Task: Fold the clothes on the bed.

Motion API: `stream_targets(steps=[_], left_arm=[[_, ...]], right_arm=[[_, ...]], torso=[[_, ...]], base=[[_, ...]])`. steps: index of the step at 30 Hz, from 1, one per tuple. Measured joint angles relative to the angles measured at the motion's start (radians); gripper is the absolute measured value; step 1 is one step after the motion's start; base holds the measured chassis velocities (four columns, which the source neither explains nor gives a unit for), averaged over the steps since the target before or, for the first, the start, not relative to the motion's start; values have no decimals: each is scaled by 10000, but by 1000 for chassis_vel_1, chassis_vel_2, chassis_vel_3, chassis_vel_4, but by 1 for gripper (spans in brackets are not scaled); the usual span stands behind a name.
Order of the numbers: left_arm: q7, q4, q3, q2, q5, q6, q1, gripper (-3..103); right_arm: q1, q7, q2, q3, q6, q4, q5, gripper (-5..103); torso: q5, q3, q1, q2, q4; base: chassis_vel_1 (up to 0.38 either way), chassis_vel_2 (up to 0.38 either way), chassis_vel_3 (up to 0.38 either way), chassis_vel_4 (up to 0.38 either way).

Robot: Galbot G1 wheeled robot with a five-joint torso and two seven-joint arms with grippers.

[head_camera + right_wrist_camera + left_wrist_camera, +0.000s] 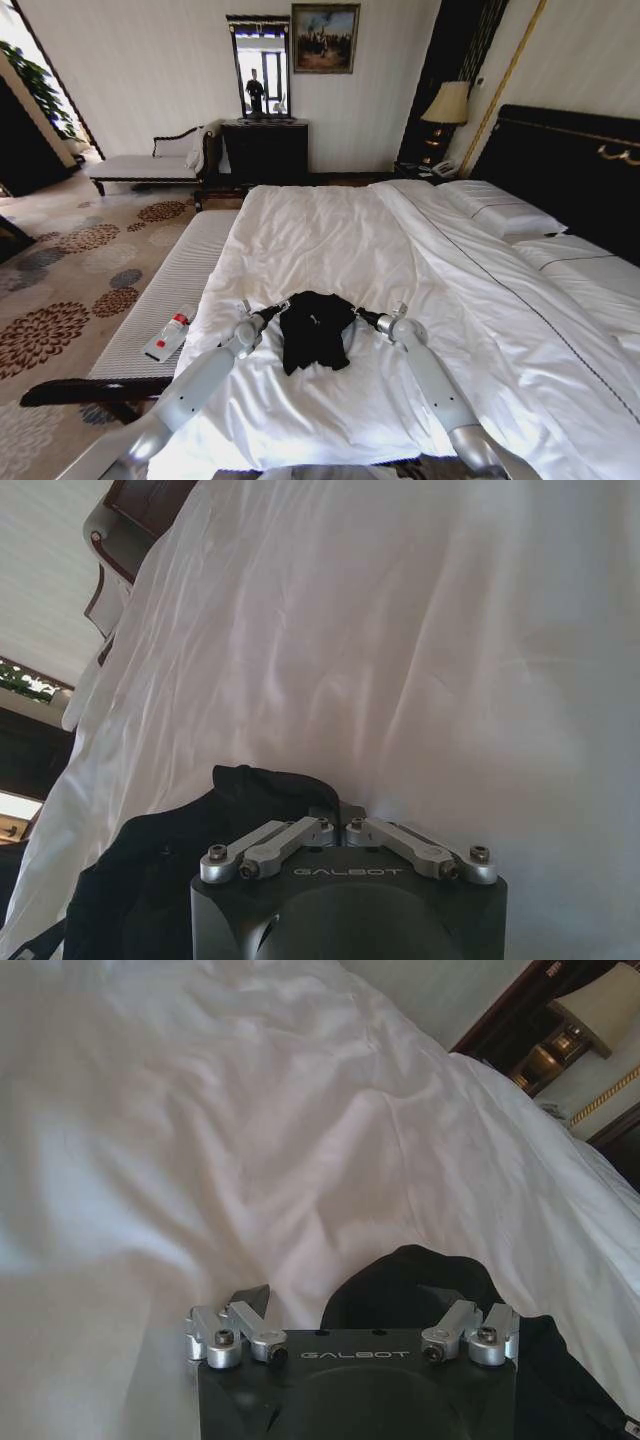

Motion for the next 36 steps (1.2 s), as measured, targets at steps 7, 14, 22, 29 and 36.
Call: stream_targets(steps=[7,14,22,29,36], left_arm=[[10,-5,172,-28,98,15,-57,62],[-5,-187,275,44,165,2,-21,36],[-66,-202,158,74,175,-27,54,8],[-93,25,149,4,172,-28,5,1],[-267,-424,151,97,203,-74,-44,1]], right_arm=[[-8,15,-13,48,4,10,16,1],[-15,36,-8,60,25,12,7,1],[-21,41,-11,65,49,15,2,1],[-42,75,-13,16,53,145,44,1],[-100,136,-112,45,53,330,147,1]], torso=[[0,0,0,0,1],[0,0,0,0,1],[-1,0,0,0,0],[-1,0,0,0,1],[-1,0,0,0,0]], base=[[0,0,0,0],[0,0,0,0],[0,0,0,0],[0,0,0,0],[0,0,0,0]])
